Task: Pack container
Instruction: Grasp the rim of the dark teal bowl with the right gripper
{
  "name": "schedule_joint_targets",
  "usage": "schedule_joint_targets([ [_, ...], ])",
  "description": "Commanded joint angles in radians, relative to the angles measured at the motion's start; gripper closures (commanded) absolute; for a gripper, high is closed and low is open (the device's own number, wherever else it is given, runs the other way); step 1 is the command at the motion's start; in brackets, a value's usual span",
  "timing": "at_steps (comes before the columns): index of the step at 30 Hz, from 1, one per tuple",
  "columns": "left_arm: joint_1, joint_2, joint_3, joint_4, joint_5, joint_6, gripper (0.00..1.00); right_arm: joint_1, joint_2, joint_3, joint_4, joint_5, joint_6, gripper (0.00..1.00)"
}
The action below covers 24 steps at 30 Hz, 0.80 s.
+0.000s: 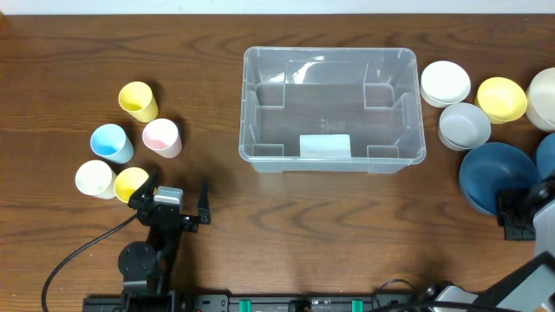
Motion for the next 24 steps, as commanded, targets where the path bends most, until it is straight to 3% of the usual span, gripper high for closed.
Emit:
schedule_joint_targets([
  [1,0.004,-0.006,-0.018,-0.033,0.013,0.005,0.02,-0.02,-0.055,0.01,-0.016,0.014,0.0,0.99],
  [9,0.004,-0.006,-0.018,-0.034,0.013,0.005,0.02,-0.026,-0.182,0.048,-0.073,0.017,0.0,0.99],
  [15,0.004,-0.006,-0.018,-0.034,0.014,0.005,0.02,-0.025,-0.354,0.277,-0.173,-0.01,-0.039,0.98],
  [20,0.004,-0.006,-0.018,-0.034,0.013,0.005,0.02,-0.005,-0.465,0.487,-0.13,-0.199,-0.061,0.98],
  [24,0.004,-0.006,-0.018,-0.034,0.013,0.005,0.02,0.122,-0.491,0.531,0.058,-0.432,-0.039,0.99],
])
